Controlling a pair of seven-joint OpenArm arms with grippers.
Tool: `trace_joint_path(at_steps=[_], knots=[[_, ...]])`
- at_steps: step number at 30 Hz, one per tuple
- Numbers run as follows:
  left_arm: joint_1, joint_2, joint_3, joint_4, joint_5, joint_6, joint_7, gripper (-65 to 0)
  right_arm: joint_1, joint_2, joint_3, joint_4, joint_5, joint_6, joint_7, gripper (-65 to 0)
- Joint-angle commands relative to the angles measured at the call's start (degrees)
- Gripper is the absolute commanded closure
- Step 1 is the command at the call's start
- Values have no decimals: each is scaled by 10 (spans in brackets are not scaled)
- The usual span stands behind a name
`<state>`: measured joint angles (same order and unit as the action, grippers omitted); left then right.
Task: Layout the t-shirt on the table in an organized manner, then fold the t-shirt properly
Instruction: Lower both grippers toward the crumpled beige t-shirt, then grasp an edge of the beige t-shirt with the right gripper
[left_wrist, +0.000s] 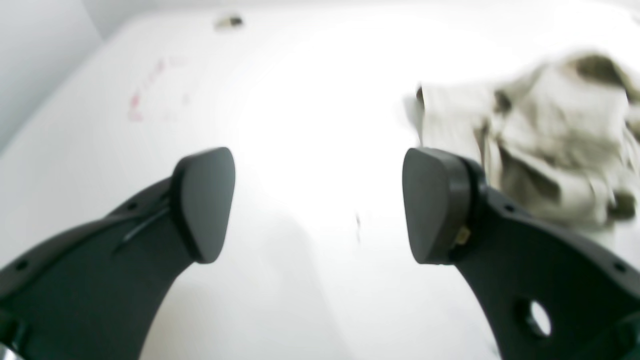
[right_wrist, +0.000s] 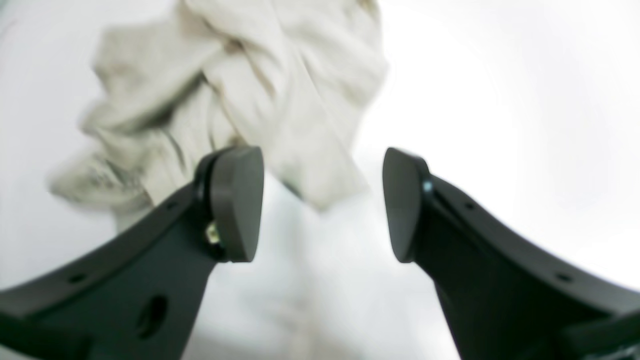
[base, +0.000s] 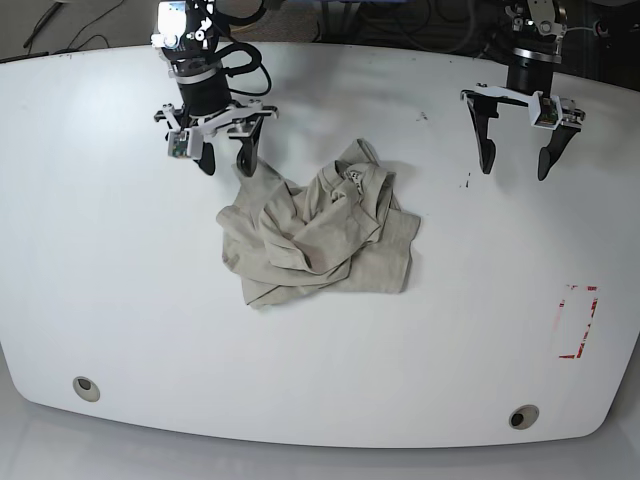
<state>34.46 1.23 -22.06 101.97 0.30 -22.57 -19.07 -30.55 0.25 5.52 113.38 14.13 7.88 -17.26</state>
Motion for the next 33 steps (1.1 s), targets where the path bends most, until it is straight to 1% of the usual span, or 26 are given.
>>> trace_joint_path(at_steps=[1, 4, 8, 13, 19, 24, 28, 33], knots=[[0, -1, 7, 9, -7, 0, -15, -480, 16, 18, 2, 9, 38, 1, 8, -360], [-8, -1, 12, 9, -7, 0, -15, -480, 39, 36, 2, 6, 59, -1, 1, -360], [-9, -1, 13, 9, -7, 0, -15, -480, 79, 58, 15, 0, 86, -1, -35, -360], [-17, 0, 14, 9, -6, 0, -15, -480, 121, 66, 40, -24, 106, 3, -71, -360], [-18, 0, 14, 9, -5, 1, -15, -479, 166, 95, 45, -85, 133, 3, -72, -360], [-18, 0, 14, 9, -4, 1, -15, -479, 188, 107, 45, -136, 169, 4, -72, -360], [-18, 0, 14, 8, -4, 1, -14, -479, 200, 113, 45, -168, 209, 26, -72, -360], [-18, 0, 14, 8, -3, 1, -14, -479, 203, 110, 43, -185, 233, 41, -72, -360]])
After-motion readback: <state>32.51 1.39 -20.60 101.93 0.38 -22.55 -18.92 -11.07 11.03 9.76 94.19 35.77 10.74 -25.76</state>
